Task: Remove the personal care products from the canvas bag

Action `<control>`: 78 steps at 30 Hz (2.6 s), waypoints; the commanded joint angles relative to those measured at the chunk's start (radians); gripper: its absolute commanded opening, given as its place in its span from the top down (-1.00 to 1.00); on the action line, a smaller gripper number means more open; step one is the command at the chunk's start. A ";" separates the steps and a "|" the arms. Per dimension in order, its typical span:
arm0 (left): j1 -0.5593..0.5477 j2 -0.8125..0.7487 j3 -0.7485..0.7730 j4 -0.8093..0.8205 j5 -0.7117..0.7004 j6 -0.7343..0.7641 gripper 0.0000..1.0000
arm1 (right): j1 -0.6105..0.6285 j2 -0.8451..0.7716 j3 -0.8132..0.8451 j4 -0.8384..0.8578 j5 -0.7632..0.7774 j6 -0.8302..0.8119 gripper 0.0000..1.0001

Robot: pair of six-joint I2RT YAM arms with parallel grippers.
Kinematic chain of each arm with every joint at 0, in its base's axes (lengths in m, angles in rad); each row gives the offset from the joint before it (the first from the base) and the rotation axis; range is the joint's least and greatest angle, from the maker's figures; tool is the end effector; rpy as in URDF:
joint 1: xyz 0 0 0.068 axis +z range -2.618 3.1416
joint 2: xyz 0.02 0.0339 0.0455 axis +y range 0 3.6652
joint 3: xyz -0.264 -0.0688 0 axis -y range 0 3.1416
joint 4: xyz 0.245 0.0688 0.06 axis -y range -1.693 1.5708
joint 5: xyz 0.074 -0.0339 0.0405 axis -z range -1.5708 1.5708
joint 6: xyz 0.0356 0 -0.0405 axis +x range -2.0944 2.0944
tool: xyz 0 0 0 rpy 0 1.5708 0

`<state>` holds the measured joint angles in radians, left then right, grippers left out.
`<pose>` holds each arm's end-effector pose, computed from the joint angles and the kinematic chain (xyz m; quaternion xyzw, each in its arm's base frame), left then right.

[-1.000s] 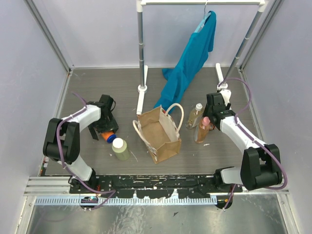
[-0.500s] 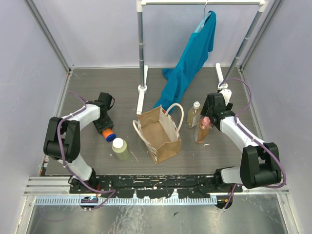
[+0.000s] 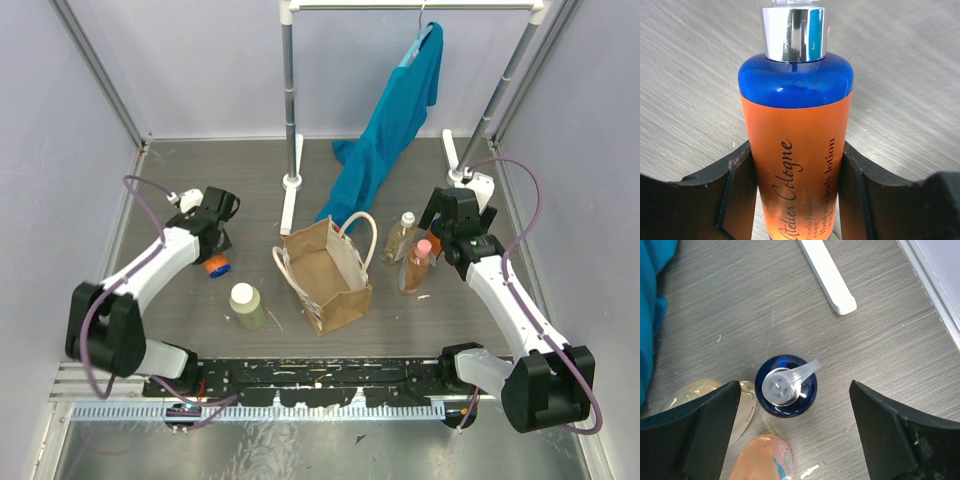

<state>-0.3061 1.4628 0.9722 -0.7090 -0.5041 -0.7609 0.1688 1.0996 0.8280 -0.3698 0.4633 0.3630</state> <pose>0.2665 -0.0662 0.2154 -0.2594 0.9169 0.1202 0.2785 0.2364 0.0241 0.2775 0.1868 0.8560 -0.0834 0.4748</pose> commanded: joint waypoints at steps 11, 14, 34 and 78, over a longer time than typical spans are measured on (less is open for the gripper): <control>-0.186 -0.157 -0.285 0.666 -0.599 0.151 1.00 | 0.000 -0.036 0.055 0.032 -0.120 0.035 -0.90; -0.210 -0.108 -0.256 0.717 -0.607 0.200 1.00 | 0.000 -0.031 0.077 0.019 -0.123 0.027 -0.91; -0.420 -0.645 -0.072 0.576 0.277 0.530 1.00 | 0.198 -0.290 0.177 0.251 -0.696 -0.218 -1.00; -0.445 -0.471 0.318 0.512 1.224 0.272 1.00 | 0.501 0.059 0.416 0.696 -1.367 0.255 -0.93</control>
<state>-0.7490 1.0016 1.2182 -0.2913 0.7052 -0.4831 0.6418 1.1454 1.1862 0.3763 -0.9218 0.6846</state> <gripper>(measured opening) 0.598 0.981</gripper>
